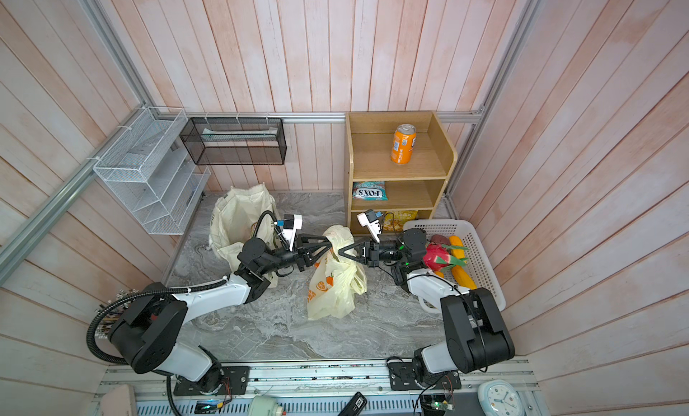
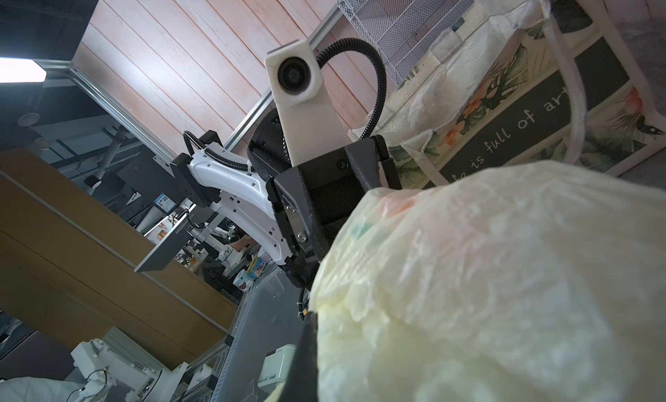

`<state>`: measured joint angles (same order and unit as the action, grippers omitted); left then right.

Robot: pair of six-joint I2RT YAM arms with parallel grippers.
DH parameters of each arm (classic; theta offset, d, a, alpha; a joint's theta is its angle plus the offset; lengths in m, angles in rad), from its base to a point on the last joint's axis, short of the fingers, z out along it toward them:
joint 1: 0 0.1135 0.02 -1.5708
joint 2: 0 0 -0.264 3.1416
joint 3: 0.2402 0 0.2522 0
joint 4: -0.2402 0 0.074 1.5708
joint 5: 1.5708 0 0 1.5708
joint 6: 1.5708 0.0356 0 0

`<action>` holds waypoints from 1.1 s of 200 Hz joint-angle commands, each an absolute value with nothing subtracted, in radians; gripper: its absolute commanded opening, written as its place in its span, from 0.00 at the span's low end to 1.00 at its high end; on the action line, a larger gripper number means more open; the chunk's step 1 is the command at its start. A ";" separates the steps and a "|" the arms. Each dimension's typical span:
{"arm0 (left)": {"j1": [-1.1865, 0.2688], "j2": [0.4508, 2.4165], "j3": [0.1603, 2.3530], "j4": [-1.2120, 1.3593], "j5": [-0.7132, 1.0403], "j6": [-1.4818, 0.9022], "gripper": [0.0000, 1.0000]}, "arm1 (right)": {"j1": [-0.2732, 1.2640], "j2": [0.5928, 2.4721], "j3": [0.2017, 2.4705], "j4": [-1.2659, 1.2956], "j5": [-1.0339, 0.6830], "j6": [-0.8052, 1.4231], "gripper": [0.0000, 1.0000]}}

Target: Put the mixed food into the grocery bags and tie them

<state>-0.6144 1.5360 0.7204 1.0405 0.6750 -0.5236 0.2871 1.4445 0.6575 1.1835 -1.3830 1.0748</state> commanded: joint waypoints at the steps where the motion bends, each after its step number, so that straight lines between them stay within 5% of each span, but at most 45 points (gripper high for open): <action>1: -0.609 1.540 0.681 1.070 0.651 -0.507 0.35 | 0.284 1.430 0.687 1.227 -1.404 1.091 0.00; 220: -0.636 1.645 0.729 1.076 0.722 -0.404 0.36 | 0.283 1.457 0.690 1.139 -1.398 1.038 0.00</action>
